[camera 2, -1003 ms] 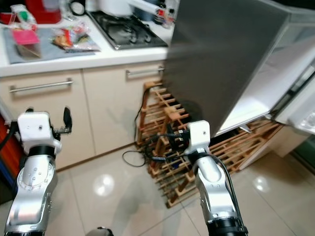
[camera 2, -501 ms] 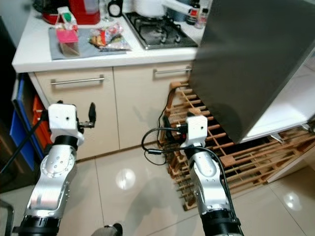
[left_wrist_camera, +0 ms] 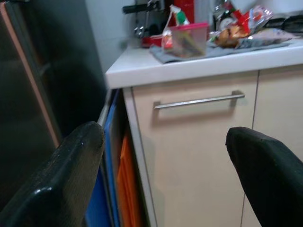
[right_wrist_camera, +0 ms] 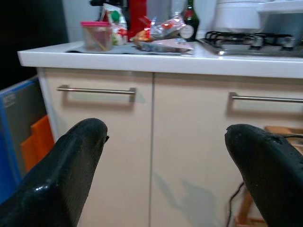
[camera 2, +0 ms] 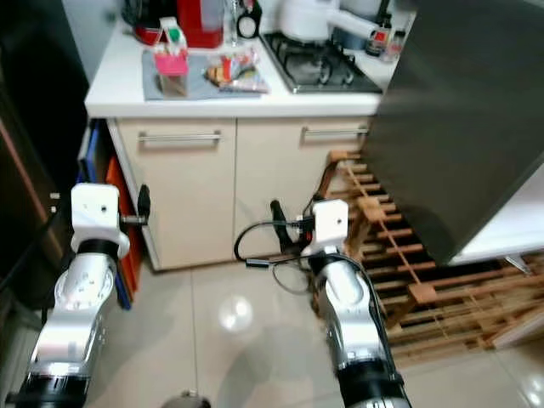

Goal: Restocking fridge

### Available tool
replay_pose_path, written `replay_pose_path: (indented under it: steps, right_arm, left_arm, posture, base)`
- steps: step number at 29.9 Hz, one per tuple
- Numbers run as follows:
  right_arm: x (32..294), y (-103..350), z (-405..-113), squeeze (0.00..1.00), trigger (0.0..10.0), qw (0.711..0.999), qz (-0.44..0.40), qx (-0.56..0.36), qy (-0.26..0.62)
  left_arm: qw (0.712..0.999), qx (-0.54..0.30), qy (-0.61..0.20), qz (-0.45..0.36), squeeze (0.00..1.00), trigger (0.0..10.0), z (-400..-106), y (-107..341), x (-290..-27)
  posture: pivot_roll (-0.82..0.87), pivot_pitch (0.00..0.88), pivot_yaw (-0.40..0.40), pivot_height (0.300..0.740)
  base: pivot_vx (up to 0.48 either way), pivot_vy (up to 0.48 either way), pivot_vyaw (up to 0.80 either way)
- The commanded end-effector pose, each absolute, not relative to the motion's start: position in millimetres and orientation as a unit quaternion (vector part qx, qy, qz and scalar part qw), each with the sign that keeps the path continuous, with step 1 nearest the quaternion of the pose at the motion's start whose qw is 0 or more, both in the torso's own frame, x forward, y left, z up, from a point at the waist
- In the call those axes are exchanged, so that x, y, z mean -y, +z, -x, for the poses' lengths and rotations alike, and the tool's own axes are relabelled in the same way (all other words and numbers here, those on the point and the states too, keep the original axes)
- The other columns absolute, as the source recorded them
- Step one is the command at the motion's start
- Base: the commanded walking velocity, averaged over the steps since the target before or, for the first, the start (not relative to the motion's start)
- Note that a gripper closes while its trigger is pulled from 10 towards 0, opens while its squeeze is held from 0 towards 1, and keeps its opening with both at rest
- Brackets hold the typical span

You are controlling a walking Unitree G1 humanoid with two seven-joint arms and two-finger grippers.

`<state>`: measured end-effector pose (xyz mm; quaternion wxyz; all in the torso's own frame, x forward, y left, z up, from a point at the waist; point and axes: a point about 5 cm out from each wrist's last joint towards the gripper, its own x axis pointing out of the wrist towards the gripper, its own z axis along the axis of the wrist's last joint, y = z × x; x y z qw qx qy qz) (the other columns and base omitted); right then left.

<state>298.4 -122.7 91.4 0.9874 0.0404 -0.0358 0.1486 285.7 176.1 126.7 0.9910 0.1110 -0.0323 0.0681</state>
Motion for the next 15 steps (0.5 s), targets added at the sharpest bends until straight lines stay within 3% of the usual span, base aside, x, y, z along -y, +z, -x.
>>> replay_pose_path:
  steps: [1,7,11,15]
  right_arm:
    - [132,93,-298,0.0,10.0,0.989,-0.039,0.04,0.137]
    - [139,90,-287,0.0,10.0,0.99,-0.042,0.032,0.127]
    - [155,76,-267,0.0,10.0,0.994,-0.02,-0.008,0.104]
    - [167,66,-266,0.0,10.0,0.998,-0.013,-0.035,0.055]
  left_arm:
    - [0.993,0.024,0.057,-0.101,0.0,10.0,-284,122,-169]
    - [0.995,0.021,0.038,-0.09,0.0,10.0,-279,122,-169]
    - [0.992,-0.037,-0.005,-0.122,0.0,10.0,-246,103,-172]
    - [0.993,-0.039,0.007,-0.115,0.0,10.0,-244,102,-174]
  posture:
    - [0.02,0.0,-0.073,0.74]
    - [0.01,0.0,-0.072,0.74]
    - [0.01,0.0,-0.07,0.74]
    - [0.02,0.0,-0.076,0.74]
  base:
    - [0.0,0.0,0.46]
    - [0.0,0.0,0.46]
    - [0.0,0.0,0.46]
    - [0.0,0.0,0.49]
